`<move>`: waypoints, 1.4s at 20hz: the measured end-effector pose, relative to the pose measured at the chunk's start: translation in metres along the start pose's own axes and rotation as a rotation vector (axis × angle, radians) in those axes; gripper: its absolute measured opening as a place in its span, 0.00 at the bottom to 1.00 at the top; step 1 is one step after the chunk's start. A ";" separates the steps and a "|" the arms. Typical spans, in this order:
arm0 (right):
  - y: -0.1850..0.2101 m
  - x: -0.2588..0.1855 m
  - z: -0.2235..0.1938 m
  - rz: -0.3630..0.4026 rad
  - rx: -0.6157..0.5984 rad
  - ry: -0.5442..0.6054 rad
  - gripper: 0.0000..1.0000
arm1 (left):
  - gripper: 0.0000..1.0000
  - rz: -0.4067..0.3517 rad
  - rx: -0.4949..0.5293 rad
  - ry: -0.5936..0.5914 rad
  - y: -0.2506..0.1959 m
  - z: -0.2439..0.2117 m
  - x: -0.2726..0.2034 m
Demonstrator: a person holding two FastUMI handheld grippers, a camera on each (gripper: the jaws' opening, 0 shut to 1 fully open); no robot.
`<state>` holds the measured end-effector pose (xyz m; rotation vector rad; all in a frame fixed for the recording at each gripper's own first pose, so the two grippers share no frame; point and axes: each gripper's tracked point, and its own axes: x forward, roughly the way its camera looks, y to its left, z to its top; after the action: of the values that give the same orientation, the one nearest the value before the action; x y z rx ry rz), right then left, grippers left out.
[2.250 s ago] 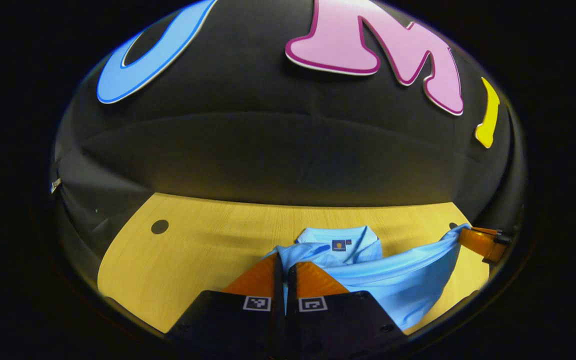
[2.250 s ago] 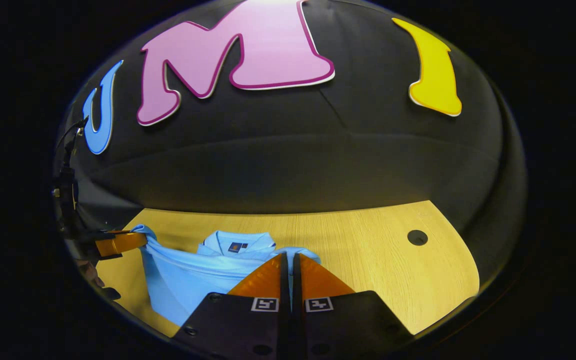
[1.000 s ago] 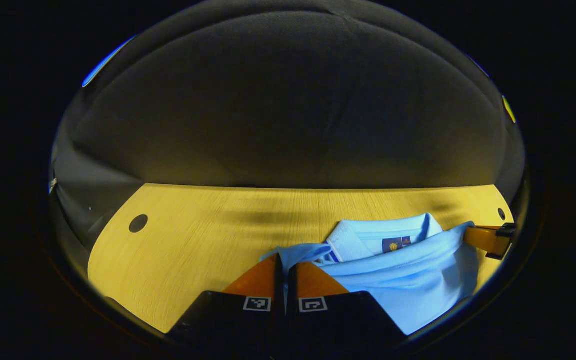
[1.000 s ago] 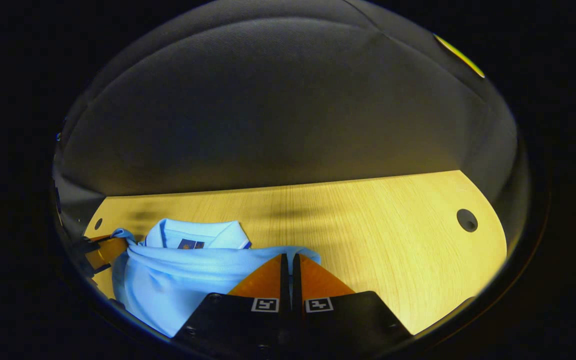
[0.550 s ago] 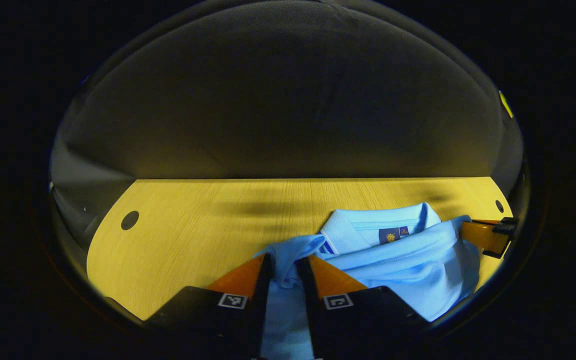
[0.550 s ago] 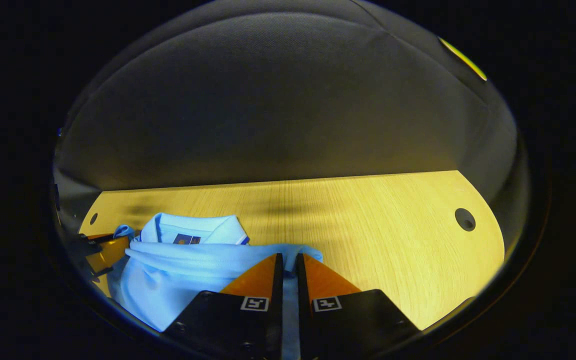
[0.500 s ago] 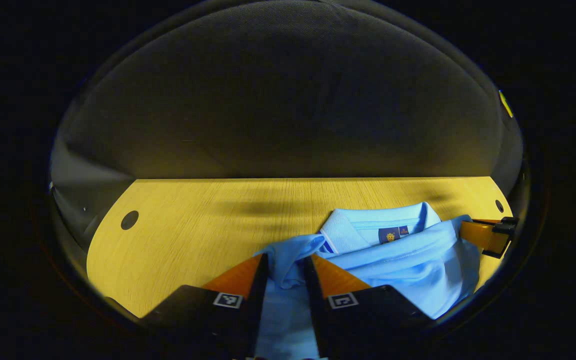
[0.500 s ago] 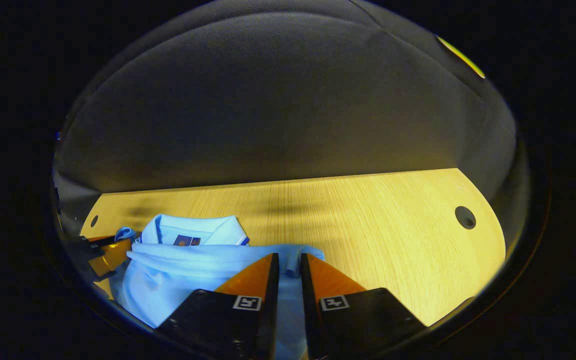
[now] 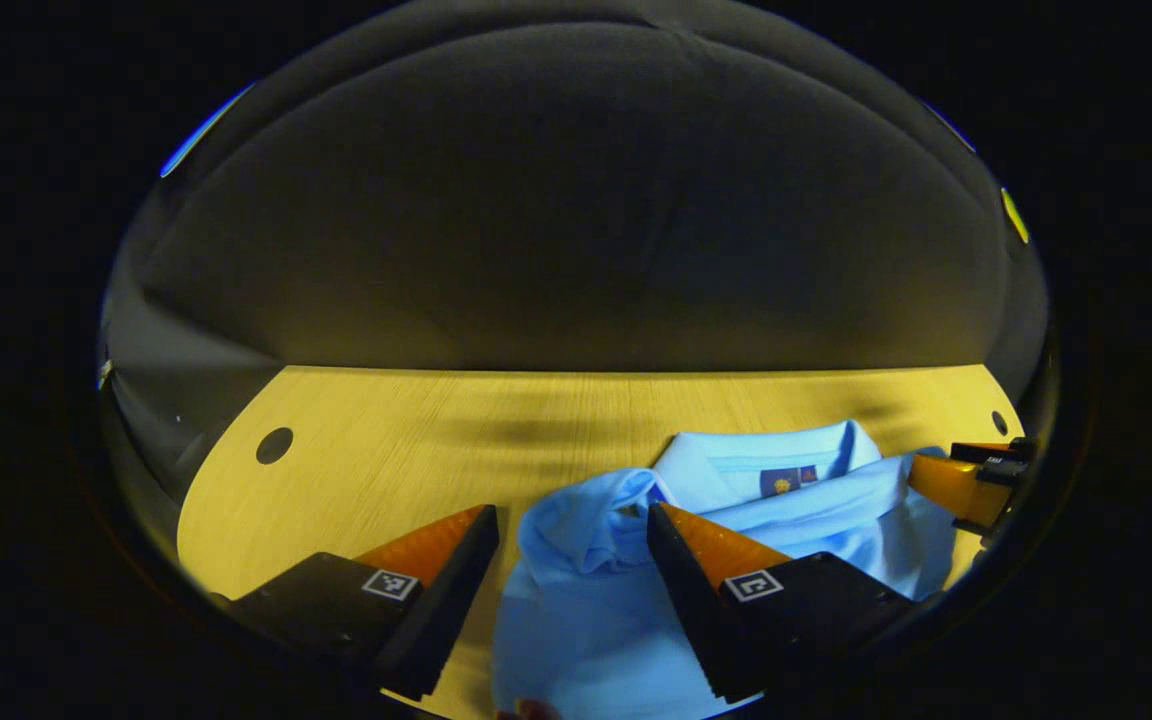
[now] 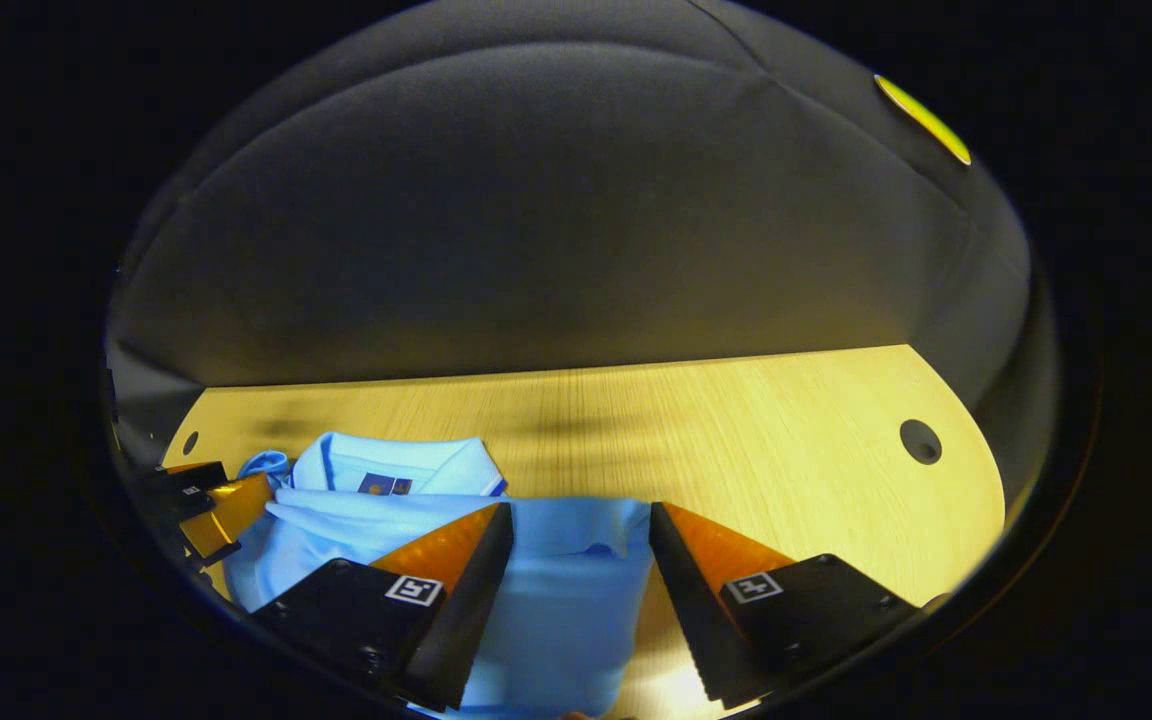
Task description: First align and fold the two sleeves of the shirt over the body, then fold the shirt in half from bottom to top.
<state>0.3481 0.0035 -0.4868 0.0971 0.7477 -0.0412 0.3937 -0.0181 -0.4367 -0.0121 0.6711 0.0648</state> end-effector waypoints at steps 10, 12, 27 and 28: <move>-0.013 -0.070 0.012 0.022 -0.029 -0.117 0.89 | 0.96 -0.015 -0.020 -0.086 -0.002 0.018 -0.062; -0.013 -0.090 0.015 0.034 -0.036 -0.141 0.89 | 0.96 -0.029 -0.020 -0.105 -0.004 0.016 -0.081; 0.003 -0.305 0.037 0.122 -0.014 -0.342 0.89 | 0.95 -0.082 0.000 -0.308 0.006 0.017 -0.323; 0.000 -0.320 0.036 0.125 -0.012 -0.350 0.89 | 0.96 -0.084 -0.006 -0.318 0.006 0.014 -0.342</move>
<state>0.1380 0.0007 -0.2424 0.1212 0.3913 0.0639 0.1352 -0.0303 -0.2133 -0.0354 0.3523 -0.0126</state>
